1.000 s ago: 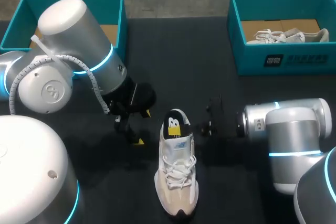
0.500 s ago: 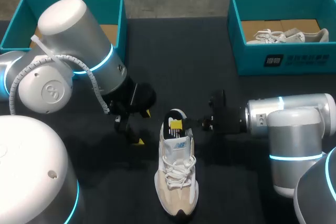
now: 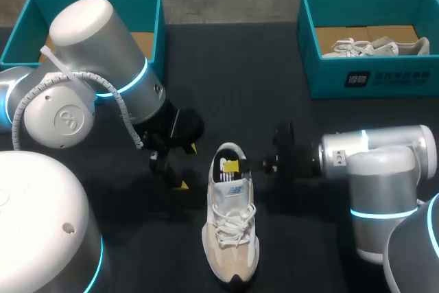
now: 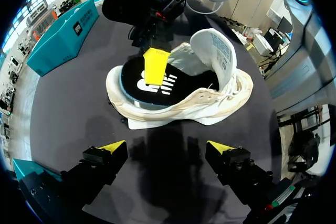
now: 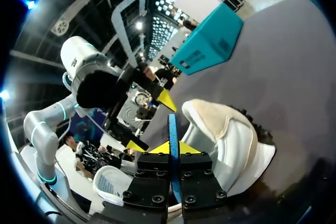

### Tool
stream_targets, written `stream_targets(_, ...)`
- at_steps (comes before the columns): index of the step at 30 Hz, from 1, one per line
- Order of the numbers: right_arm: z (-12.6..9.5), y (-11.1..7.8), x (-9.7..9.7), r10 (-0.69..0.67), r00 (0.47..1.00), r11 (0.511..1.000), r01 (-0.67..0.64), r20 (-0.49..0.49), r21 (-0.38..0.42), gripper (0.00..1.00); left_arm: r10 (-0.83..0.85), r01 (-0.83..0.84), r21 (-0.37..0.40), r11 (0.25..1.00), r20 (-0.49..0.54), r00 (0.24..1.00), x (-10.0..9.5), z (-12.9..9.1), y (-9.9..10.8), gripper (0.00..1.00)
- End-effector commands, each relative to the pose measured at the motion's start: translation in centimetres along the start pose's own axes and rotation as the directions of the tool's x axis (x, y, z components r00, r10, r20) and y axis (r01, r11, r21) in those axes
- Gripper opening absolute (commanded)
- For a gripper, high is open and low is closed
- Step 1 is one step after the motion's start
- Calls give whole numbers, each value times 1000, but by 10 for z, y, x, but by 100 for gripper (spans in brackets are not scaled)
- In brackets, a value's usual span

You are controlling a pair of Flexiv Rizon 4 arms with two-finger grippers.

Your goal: Take the shoe out of the shoebox, open the shoe tongue, remove and reinsert the insole, then place the shoe into the shoebox

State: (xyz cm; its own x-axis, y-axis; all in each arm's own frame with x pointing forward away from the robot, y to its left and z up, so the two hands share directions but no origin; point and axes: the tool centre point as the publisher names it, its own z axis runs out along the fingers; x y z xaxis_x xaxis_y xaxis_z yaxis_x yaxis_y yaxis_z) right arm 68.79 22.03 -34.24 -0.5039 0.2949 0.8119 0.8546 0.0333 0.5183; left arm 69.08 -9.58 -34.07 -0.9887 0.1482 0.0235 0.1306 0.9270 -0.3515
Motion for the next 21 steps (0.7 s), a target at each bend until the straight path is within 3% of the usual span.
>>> stream_targets(1,4,-11,1,20,1000,1000,-20,13,7,0,0,0,-1,1000,2,1000,0,2,0,100)
stream_targets(8,5,-16,3,27,999,1000,-27,24,9,0,0,0,-1,1000,2,1000,0,2,0,100)
stream_targets(10,4,-14,5,16,999,1000,-16,32,4,20,0,0,-1,1000,2,1000,0,2,0,100)
stream_targets(12,3,-10,7,-1,999,1000,1,40,0,32,0,0,-1,1000,2,1000,0,2,0,100)
stream_targets(21,-3,8,16,-58,995,998,58,85,3,32,0,0,-1,1000,2,1000,0,2,0,100)
